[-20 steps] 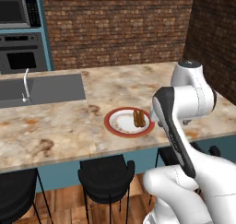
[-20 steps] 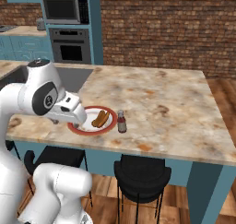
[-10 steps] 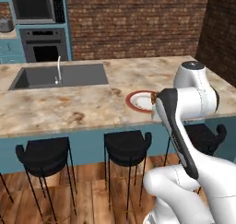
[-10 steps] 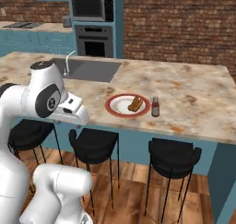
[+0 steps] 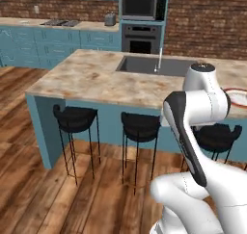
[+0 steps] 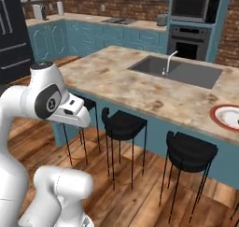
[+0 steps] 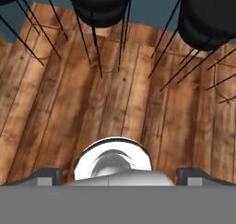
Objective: Move the hot dog bun to the plate on the dining table and place the condiment next to that plate. Then navigate to the fridge and take the sausage and place it on the plate as well.
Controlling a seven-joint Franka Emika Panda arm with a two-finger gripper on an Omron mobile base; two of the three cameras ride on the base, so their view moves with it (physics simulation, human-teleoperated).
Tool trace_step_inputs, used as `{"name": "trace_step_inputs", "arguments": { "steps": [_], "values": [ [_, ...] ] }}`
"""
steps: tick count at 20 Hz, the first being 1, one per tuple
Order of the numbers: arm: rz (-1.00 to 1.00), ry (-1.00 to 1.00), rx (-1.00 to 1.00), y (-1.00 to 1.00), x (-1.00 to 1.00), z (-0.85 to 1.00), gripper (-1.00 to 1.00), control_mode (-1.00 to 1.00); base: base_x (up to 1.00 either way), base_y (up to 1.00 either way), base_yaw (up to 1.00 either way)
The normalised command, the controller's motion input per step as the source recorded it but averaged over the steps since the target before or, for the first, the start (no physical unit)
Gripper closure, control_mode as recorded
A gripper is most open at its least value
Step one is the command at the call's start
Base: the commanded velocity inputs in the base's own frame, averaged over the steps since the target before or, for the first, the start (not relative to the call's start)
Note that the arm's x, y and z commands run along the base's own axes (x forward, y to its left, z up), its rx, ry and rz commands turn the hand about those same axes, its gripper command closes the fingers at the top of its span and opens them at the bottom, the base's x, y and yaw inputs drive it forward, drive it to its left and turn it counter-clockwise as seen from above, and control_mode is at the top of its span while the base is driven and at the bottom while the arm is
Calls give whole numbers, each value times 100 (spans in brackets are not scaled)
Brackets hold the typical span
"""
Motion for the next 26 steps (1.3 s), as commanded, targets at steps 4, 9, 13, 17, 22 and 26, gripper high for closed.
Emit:
{"name": "trace_step_inputs", "arguments": {
  "steps": [4,9,13,17,22,26],
  "values": [
    [0,0,0,0,0,0,-100,100,-4,100,56],
    [0,0,0,0,0,0,-100,100,28,100,48],
    [0,0,0,0,0,0,-100,100,88,97,31],
    [0,0,0,0,0,0,-100,100,100,81,20],
    [0,0,0,0,0,0,-100,100,100,56,10],
    [0,0,0,0,0,0,-100,100,100,39,6]
  ]
}}
